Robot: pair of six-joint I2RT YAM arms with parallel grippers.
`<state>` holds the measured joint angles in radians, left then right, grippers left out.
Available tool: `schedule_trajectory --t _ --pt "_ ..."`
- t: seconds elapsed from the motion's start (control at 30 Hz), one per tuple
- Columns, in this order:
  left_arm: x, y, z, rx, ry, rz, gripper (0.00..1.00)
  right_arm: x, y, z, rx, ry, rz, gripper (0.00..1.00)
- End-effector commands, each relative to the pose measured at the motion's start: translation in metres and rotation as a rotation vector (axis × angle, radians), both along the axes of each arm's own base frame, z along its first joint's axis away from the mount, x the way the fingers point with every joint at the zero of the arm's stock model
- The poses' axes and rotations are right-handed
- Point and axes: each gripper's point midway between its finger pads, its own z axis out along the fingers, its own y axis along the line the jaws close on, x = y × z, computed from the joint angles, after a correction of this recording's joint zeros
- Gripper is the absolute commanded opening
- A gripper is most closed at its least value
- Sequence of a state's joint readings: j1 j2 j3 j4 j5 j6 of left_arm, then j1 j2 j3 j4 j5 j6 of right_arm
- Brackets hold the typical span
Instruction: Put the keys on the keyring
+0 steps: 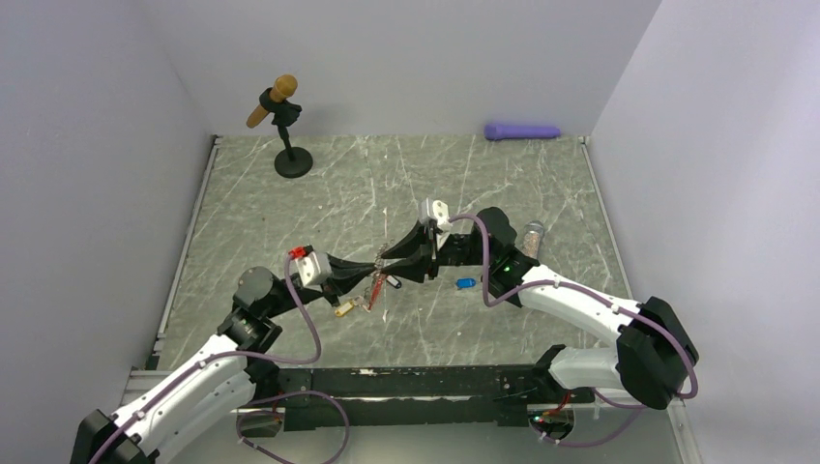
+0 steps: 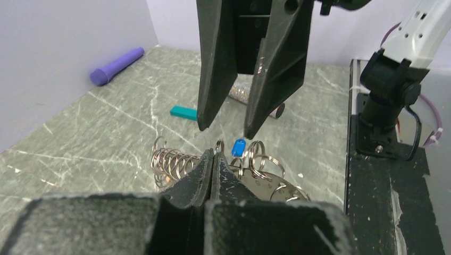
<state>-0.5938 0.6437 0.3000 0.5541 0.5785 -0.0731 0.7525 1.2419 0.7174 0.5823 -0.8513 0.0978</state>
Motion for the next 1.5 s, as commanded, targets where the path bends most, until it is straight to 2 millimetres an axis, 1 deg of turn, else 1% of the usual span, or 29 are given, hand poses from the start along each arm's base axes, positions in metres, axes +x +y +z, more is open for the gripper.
schedule_trajectory --t 0.0,0.07,0.23,0.37,0.47,0.53,0.67,0.8,0.93,1.0,1.1,1.17,1.33,1.47 --pt "0.001 0.008 0.010 0.103 -0.131 0.031 0.00 -0.010 -0.004 0.009 0.010 -0.123 0.053 0.43" --pt "0.001 0.010 0.007 0.142 -0.146 0.038 0.00 -0.010 -0.005 0.006 -0.006 -0.150 0.067 0.47" --pt "0.002 0.009 0.009 0.156 -0.138 0.029 0.00 -0.011 -0.005 0.000 -0.029 -0.200 0.100 0.49" --pt "0.001 0.008 0.006 0.205 -0.128 0.013 0.00 -0.005 -0.004 -0.002 -0.056 -0.225 0.100 0.44" --pt "0.001 0.011 0.007 0.248 -0.134 0.013 0.00 0.003 -0.007 0.001 -0.058 -0.224 0.090 0.35" --pt "0.002 0.012 0.008 0.268 -0.142 0.017 0.00 0.008 -0.008 0.002 -0.061 -0.222 0.079 0.33" --pt "0.003 0.013 0.008 0.290 -0.165 0.018 0.00 0.016 -0.006 0.003 -0.062 -0.238 0.065 0.32" --pt "0.004 0.013 0.010 0.323 -0.184 0.024 0.00 0.023 0.000 0.010 -0.042 -0.252 0.053 0.30" --pt "0.004 0.013 0.003 0.392 -0.169 0.009 0.00 0.029 0.006 0.018 -0.021 -0.260 0.051 0.30" --pt "0.004 0.015 -0.003 0.438 -0.149 -0.001 0.00 0.030 0.009 0.019 -0.018 -0.251 0.056 0.31" --pt "0.003 0.017 -0.014 0.512 -0.113 -0.029 0.00 0.024 0.012 0.014 -0.016 -0.240 0.092 0.34" --pt "0.001 0.018 -0.016 0.536 -0.109 -0.044 0.00 0.016 0.014 0.010 -0.016 -0.231 0.134 0.36" --pt "0.000 0.020 -0.013 0.548 -0.135 -0.047 0.00 -0.005 0.018 -0.001 -0.025 -0.218 0.246 0.42" --pt "-0.001 0.018 -0.010 0.527 -0.145 -0.050 0.00 -0.015 0.022 -0.004 -0.026 -0.219 0.289 0.42"
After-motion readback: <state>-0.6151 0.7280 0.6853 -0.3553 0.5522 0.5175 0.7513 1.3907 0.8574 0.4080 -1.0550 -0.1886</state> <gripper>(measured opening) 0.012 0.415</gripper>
